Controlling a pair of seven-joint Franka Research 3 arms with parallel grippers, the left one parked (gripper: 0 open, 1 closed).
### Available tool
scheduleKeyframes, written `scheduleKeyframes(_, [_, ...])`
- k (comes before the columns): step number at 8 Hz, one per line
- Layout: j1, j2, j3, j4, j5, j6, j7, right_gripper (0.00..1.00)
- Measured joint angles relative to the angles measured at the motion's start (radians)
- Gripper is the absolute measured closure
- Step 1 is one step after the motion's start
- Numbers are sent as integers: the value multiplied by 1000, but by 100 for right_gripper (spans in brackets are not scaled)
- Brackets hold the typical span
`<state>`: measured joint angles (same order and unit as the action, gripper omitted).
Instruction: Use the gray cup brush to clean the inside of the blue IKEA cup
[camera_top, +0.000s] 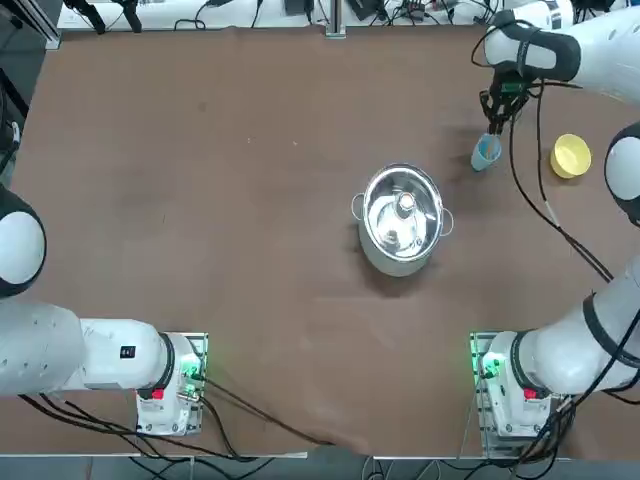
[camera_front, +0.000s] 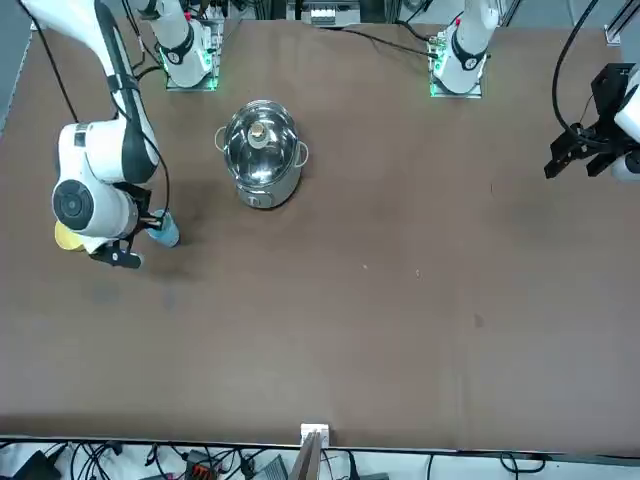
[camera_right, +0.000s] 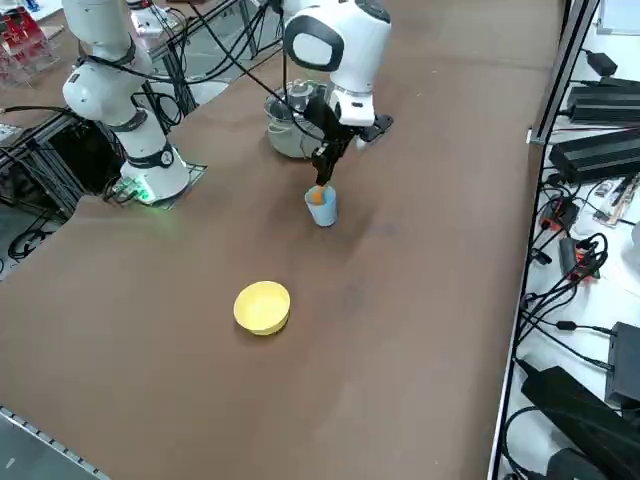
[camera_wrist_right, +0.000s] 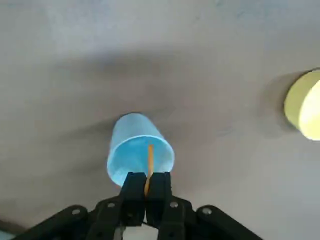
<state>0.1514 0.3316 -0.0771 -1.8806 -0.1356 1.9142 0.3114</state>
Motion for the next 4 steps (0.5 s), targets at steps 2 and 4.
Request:
scheduleKeyframes(2, [-11, 1, 0, 19, -5, 0, 0, 96])
scheduleKeyframes(4, [-10, 5, 1, 49, -4, 0, 0, 96])
